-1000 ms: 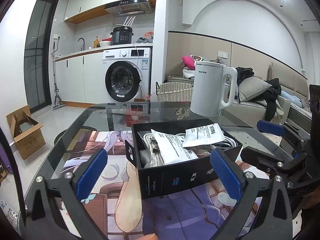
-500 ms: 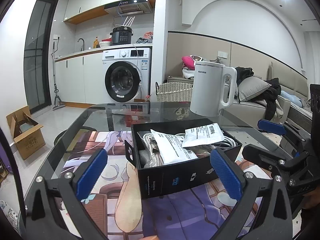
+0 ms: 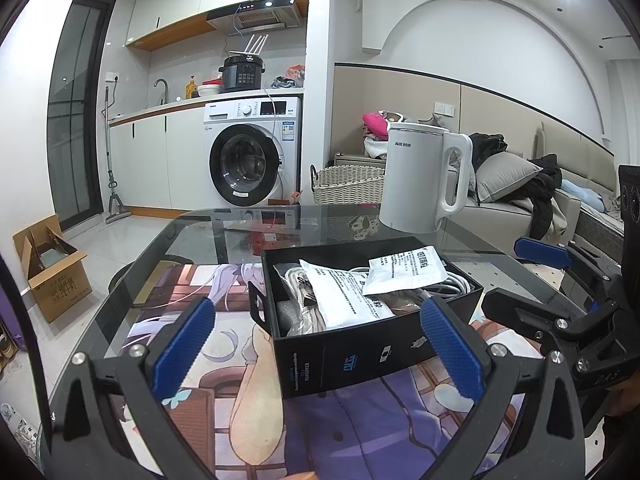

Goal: Organize soft objects

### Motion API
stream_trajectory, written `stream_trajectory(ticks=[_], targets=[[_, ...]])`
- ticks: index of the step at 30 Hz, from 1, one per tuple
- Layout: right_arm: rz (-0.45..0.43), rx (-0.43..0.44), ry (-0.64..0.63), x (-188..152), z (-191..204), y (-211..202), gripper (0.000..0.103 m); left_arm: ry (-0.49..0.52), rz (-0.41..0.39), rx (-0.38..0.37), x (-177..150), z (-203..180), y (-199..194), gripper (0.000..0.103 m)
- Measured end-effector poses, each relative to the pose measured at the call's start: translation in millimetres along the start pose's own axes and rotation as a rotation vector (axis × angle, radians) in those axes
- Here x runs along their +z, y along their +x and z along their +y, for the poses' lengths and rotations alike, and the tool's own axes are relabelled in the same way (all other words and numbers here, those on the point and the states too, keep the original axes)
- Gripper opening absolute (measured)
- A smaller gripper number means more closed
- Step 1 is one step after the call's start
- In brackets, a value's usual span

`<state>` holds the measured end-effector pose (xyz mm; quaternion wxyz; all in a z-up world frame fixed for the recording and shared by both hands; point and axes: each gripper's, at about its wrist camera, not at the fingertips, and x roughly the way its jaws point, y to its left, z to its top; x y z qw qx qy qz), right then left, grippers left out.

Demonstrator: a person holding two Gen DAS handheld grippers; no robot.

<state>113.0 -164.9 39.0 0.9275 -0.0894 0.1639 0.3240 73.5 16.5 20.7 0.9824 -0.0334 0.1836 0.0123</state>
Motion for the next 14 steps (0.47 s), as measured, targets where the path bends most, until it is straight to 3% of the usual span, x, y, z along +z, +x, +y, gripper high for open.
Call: stream_trajectory(ticks=[14], targets=[[0.0, 0.001, 0.001, 0.1, 0.1, -0.4, 0.102, -0.007, 0.0, 0.002, -0.1, 0.4, -0.4, 0.103]])
